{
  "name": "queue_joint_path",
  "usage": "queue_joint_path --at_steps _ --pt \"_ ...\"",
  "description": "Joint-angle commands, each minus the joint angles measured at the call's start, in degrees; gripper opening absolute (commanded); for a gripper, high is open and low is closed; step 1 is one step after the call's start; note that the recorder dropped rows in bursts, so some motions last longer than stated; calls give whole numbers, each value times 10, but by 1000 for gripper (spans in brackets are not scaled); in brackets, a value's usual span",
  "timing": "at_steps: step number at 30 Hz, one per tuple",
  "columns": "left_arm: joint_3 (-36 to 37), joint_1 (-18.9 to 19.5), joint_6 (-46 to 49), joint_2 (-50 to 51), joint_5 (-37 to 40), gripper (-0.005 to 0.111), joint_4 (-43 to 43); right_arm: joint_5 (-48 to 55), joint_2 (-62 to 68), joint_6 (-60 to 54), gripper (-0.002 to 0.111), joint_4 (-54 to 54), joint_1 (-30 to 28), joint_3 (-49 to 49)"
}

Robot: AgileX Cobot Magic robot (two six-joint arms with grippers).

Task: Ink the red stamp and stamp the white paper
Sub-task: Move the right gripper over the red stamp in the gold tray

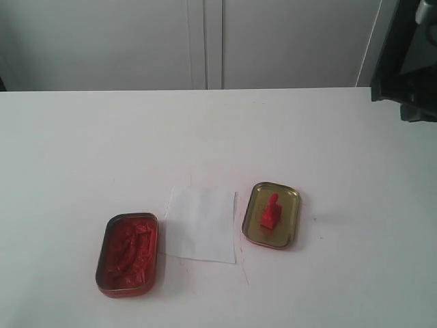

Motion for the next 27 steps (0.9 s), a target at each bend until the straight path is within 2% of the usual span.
queue_joint_path --at_steps 1,18,27 --pt "2 0 2 -2 1 0 0 61 50 -4 0 3 -4 -50" --pt "2 0 2 -2 1 0 0 191 197 -10 0 3 -4 -165" --pt "2 0 2 -2 1 0 0 191 220 -21 0 18 -4 -170"
